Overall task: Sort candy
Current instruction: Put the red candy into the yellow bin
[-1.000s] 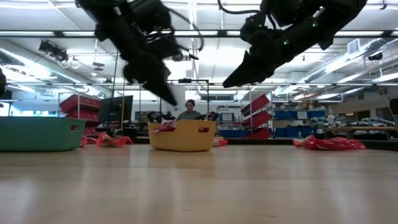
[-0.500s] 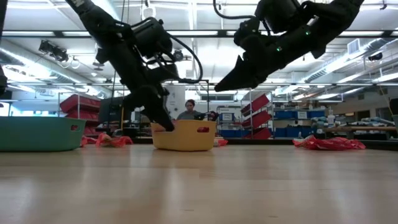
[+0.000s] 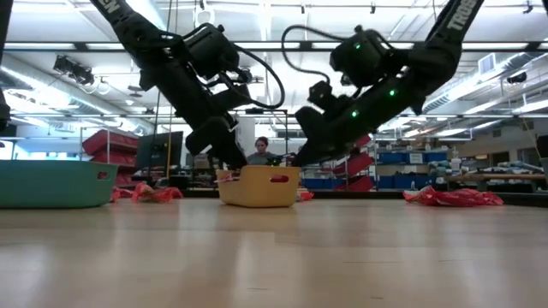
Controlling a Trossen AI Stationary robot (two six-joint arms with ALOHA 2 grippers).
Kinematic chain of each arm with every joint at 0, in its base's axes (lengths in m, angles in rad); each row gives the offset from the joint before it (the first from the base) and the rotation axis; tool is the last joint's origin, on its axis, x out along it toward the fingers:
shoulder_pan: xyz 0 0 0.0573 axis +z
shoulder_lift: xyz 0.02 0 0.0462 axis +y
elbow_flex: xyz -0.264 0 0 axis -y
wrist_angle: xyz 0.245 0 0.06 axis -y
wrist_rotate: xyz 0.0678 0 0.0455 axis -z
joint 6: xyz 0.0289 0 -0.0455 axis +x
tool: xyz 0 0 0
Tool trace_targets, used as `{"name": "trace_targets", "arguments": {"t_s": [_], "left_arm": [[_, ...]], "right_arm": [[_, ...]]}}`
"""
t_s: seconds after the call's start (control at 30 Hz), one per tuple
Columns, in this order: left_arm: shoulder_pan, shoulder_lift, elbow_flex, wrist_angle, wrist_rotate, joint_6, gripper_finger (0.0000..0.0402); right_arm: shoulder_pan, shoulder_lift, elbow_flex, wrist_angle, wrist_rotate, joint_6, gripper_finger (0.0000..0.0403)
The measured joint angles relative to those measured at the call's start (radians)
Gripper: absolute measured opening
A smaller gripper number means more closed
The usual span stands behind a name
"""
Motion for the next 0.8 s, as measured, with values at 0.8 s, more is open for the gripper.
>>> {"name": "trace_targets", "arguments": {"t_s": [0.8], "left_arm": [[0.001,-0.018,0.023,0.024,-0.001,-0.034,0.0]], "right_arm": [[0.018,0.023,0.037,0.007,-0.123,-0.016,0.0]]}}
